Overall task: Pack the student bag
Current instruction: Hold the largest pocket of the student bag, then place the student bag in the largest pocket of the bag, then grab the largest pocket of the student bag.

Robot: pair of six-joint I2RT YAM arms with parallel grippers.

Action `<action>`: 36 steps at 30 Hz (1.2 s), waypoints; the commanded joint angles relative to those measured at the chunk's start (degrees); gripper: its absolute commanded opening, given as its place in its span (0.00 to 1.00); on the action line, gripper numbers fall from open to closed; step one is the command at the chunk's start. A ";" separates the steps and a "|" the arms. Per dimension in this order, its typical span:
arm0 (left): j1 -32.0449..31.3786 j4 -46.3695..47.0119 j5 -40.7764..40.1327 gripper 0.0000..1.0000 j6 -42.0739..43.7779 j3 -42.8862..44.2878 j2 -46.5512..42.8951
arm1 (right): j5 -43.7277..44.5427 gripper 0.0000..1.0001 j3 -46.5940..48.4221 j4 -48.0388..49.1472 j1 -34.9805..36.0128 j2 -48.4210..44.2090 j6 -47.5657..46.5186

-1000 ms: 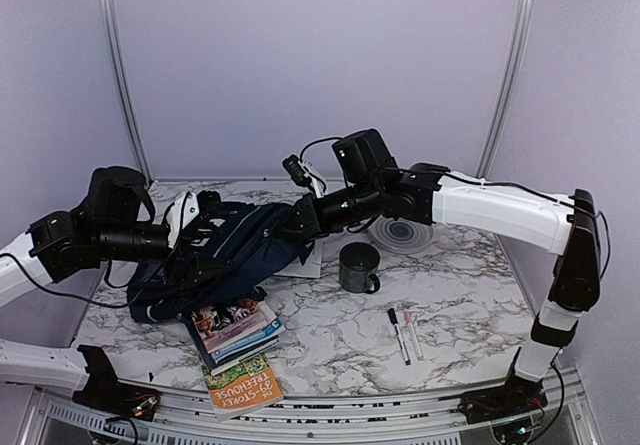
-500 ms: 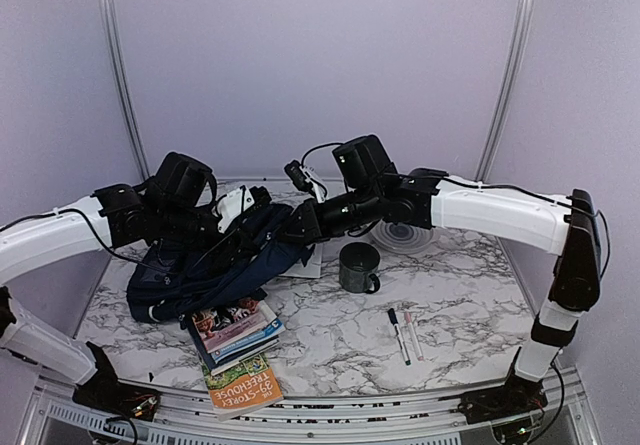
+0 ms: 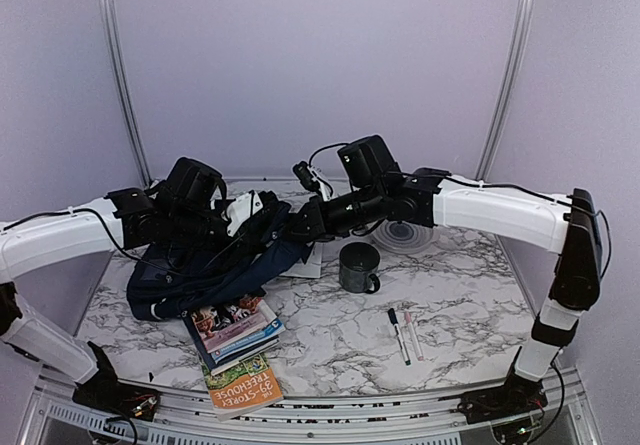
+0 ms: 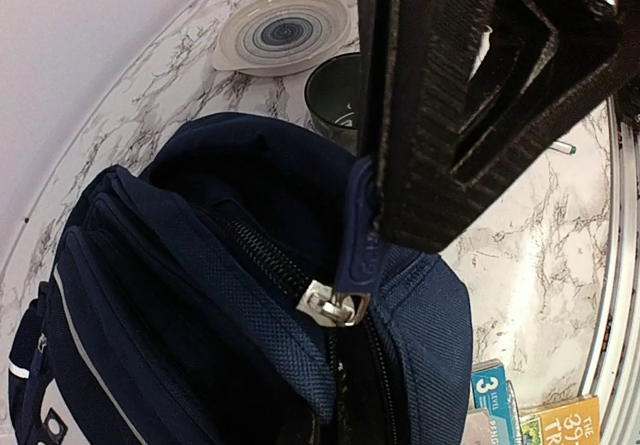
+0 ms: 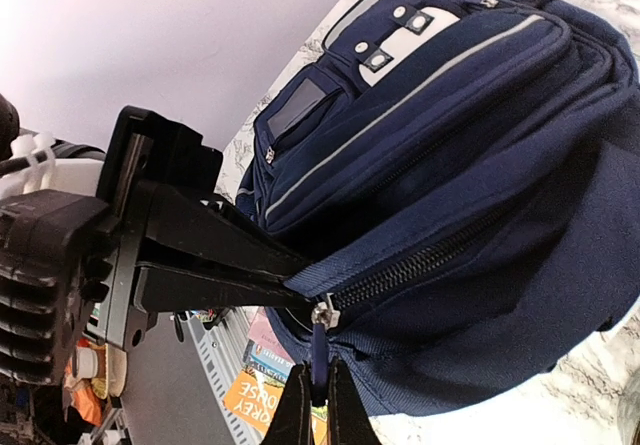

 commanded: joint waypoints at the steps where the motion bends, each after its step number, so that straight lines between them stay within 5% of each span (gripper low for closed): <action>1: 0.54 2.37 -3.83 0.00 1.12 -4.22 -2.90 | -0.72 0.00 -3.58 3.39 -6.13 -7.11 4.57; 12: -2.31 -2.83 -8.90 0.00 9.76 -9.01 -12.83 | -5.65 0.00 1.13 -1.03 -15.05 -5.63 -0.19; 20: -2.32 2.90 -9.66 0.00 4.46 -8.16 -13.36 | -10.47 0.00 -1.46 5.84 -4.80 -2.12 -5.39; 27: -2.32 7.62 -6.23 0.00 -1.50 -11.40 -12.43 | -7.95 0.25 -13.14 21.06 -3.91 -3.08 1.51; 36: -2.33 7.66 -5.20 0.00 -1.35 -11.52 -12.15 | 2.21 0.40 -18.99 20.67 -0.41 -11.88 -14.06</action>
